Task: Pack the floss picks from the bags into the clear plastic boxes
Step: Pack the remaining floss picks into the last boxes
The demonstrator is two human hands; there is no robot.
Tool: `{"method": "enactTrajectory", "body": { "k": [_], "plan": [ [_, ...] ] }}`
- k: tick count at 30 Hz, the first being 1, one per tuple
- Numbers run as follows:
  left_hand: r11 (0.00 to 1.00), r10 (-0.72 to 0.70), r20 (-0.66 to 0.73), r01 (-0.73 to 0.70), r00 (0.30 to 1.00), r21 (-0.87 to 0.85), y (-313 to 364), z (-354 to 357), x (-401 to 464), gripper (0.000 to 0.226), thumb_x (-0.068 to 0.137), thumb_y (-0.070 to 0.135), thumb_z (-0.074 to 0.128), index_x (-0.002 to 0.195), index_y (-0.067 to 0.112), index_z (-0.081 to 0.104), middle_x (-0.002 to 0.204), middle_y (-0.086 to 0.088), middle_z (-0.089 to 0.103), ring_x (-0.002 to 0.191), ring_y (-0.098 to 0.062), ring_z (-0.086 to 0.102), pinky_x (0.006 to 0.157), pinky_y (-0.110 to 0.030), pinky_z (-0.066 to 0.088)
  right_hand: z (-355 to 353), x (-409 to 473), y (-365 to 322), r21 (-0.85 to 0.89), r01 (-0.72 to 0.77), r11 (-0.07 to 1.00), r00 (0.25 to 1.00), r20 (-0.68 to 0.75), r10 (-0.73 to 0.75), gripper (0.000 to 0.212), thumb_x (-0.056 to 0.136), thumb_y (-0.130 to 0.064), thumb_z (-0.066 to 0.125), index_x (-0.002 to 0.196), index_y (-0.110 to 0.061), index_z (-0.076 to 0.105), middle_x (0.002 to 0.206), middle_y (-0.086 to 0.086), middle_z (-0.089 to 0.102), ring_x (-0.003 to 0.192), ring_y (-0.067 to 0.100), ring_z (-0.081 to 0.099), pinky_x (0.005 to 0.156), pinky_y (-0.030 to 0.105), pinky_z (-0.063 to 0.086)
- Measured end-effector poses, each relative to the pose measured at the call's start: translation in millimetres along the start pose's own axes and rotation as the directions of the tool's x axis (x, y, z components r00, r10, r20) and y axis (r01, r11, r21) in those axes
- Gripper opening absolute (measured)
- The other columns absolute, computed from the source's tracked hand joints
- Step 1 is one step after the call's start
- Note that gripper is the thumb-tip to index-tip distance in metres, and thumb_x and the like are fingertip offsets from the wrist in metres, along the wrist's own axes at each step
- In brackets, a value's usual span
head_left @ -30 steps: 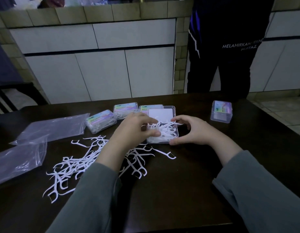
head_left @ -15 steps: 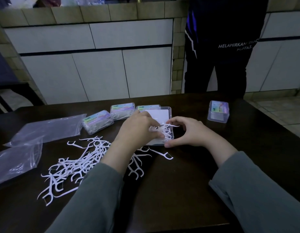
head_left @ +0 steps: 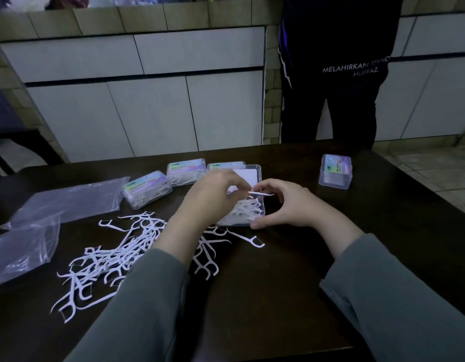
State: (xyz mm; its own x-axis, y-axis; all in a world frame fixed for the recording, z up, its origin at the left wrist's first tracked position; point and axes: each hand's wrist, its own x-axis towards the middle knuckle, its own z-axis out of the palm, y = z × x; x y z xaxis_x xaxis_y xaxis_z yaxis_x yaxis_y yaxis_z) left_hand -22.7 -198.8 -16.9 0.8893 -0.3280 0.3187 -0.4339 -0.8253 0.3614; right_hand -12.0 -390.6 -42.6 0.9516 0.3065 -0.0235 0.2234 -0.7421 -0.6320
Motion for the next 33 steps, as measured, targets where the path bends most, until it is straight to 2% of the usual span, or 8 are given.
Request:
{"method": "enactTrajectory", "body": {
  "k": [4, 8, 15, 19, 23, 26, 28, 33],
  "plan": [
    [0.984, -0.005, -0.009, 0.006, 1.000, 0.176, 10, 13, 9, 0.024, 0.091, 0.041, 0.059, 0.113, 0.036, 0.068, 0.122, 0.009, 0.060, 0.115, -0.014, 0.046, 0.089, -0.032, 0.042, -2, -3, -3, 0.018, -0.017, 1.000, 1.000, -0.004, 0.017, 0.102, 0.052, -0.060, 0.085, 0.138, -0.045, 0.033, 0.134, -0.014, 0.053, 0.128, 0.018, 0.042, 0.109, 0.050, 0.033],
    [0.972, -0.027, 0.000, 0.026, 1.000, 0.235, 9, 16, 16, 0.024, 0.088, 0.046, 0.062, 0.108, 0.037, 0.071, 0.119, 0.006, 0.059, 0.112, -0.015, 0.048, 0.082, -0.031, 0.043, -2, -4, -3, 0.022, -0.019, 1.000, 1.000, -0.004, 0.020, 0.102, 0.054, -0.058, 0.085, 0.139, -0.045, 0.031, 0.129, -0.017, 0.057, 0.127, 0.016, 0.043, 0.109, 0.050, 0.032],
    [0.993, -0.120, -0.175, 0.118, 0.977, -0.023, -10, -8, 4, 0.015, 0.088, 0.036, 0.066, 0.099, 0.030, 0.074, 0.107, 0.011, 0.059, 0.100, -0.010, 0.053, 0.080, -0.032, 0.046, -2, -5, -7, -0.077, -0.015, 0.997, 1.000, -0.021, 0.013, 0.093, 0.060, -0.062, 0.081, 0.139, -0.041, 0.035, 0.121, -0.022, 0.059, 0.131, 0.012, 0.040, 0.107, 0.043, 0.020],
    [0.983, -0.083, 0.005, 0.081, 0.997, 0.162, -4, -8, 1, 0.017, 0.089, 0.036, 0.064, 0.103, 0.034, 0.073, 0.108, 0.009, 0.062, 0.094, -0.008, 0.050, 0.080, -0.029, 0.046, 0, -2, -6, -0.109, -0.018, 0.994, 0.999, -0.028, 0.015, 0.090, 0.060, -0.065, 0.078, 0.137, -0.045, 0.036, 0.121, -0.025, 0.056, 0.132, 0.015, 0.035, 0.102, 0.040, 0.022],
    [0.988, -0.071, 0.113, 0.054, 0.991, 0.146, 1, -7, 1, 0.021, 0.094, 0.031, 0.058, 0.111, 0.031, 0.071, 0.115, 0.006, 0.062, 0.094, -0.007, 0.048, 0.082, -0.025, 0.041, -1, -5, -7, -0.112, -0.014, 0.994, 0.999, -0.037, 0.010, 0.088, 0.062, -0.063, 0.079, 0.137, -0.045, 0.037, 0.118, -0.026, 0.053, 0.127, 0.013, 0.037, 0.097, 0.034, 0.022],
    [0.980, -0.200, -0.024, 0.200, 0.980, 0.001, -10, -14, -3, 0.023, 0.096, 0.035, 0.054, 0.112, 0.030, 0.070, 0.118, 0.004, 0.061, 0.100, -0.013, 0.055, 0.088, -0.036, 0.050, -1, -6, -9, -0.125, -0.024, 0.992, 0.999, -0.040, 0.020, 0.089, 0.063, -0.063, 0.079, 0.139, -0.045, 0.036, 0.118, -0.025, 0.051, 0.126, 0.013, 0.037, 0.100, 0.036, 0.024],
    [0.943, -0.330, -0.125, 0.324, 0.935, -0.071, -21, -16, -6, 0.026, 0.094, 0.042, 0.054, 0.107, 0.026, 0.071, 0.108, 0.004, 0.068, 0.095, -0.012, 0.060, 0.079, -0.031, 0.048, -1, -6, -9, -0.130, -0.025, 0.991, 0.999, -0.040, 0.020, 0.089, 0.063, -0.063, 0.079, 0.139, -0.044, 0.036, 0.123, -0.023, 0.052, 0.127, 0.013, 0.037, 0.102, 0.037, 0.023],
    [0.862, -0.494, -0.094, 0.501, 0.864, 0.072, -10, -6, -7, 0.048, 0.079, 0.067, 0.059, 0.093, 0.023, 0.072, 0.089, 0.008, 0.069, 0.082, -0.011, 0.057, 0.059, -0.027, 0.039, 0, -4, -9, -0.127, -0.038, 0.991, 0.999, -0.040, 0.033, 0.089, 0.061, -0.064, 0.078, 0.138, -0.045, 0.037, 0.129, -0.020, 0.052, 0.128, 0.015, 0.039, 0.105, 0.040, 0.025]
  ]
}}
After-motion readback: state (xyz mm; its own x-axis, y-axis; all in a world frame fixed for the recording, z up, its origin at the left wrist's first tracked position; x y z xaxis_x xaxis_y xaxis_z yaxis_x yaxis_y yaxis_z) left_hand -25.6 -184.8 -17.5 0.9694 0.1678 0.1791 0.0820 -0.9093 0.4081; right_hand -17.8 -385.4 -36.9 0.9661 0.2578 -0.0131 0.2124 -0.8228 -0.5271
